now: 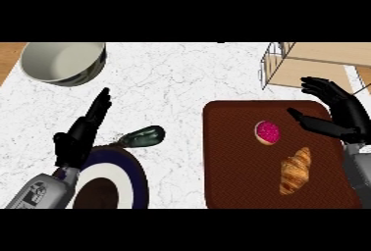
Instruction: Pick the cupcake from the tray and place it in the tiered shelf
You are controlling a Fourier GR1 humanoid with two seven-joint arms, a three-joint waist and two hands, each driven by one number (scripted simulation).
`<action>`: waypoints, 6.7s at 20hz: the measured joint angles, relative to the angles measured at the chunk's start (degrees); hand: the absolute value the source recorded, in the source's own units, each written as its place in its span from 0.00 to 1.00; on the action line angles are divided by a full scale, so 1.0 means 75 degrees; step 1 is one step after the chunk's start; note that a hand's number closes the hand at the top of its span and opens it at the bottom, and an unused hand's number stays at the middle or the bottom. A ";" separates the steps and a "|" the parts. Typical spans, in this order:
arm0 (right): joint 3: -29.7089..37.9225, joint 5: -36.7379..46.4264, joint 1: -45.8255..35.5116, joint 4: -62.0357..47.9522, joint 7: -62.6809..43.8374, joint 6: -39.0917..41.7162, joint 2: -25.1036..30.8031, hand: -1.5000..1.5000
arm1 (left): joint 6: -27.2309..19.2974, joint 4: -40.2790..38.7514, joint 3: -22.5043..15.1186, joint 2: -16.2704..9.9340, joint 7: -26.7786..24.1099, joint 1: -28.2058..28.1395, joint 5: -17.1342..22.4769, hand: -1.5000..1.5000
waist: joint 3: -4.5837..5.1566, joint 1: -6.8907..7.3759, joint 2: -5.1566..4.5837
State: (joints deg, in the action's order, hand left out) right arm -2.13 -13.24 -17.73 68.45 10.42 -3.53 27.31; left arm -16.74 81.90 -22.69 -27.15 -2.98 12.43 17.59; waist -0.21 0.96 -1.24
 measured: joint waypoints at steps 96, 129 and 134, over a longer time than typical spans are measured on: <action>-0.0588 0.7867 -0.0354 0.1206 -0.2420 0.4006 -0.1617 0.00 | 0.2161 0.0029 0.2627 0.2631 0.0559 -0.0235 -0.3053 0.50 | 0.0027 -0.0111 0.0164; -0.1521 0.8917 -0.0121 0.1650 -0.5487 0.1687 -0.3383 1.00 | 0.2221 0.0120 0.2706 0.3037 0.0675 -0.0242 -0.3454 0.50 | 0.0029 -0.0070 0.0200; -0.2183 0.8205 -0.0282 0.2701 -0.6773 0.0091 -0.3563 1.00 | 0.2239 0.0088 0.2720 0.3054 0.0636 -0.0278 -0.3427 0.50 | 0.0026 -0.0067 0.0199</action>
State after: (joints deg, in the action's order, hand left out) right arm -18.50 48.30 -19.85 88.71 -40.38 -2.84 0.58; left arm 0.05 82.56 -2.29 -4.25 1.80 10.34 -8.11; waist -0.01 0.46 0.25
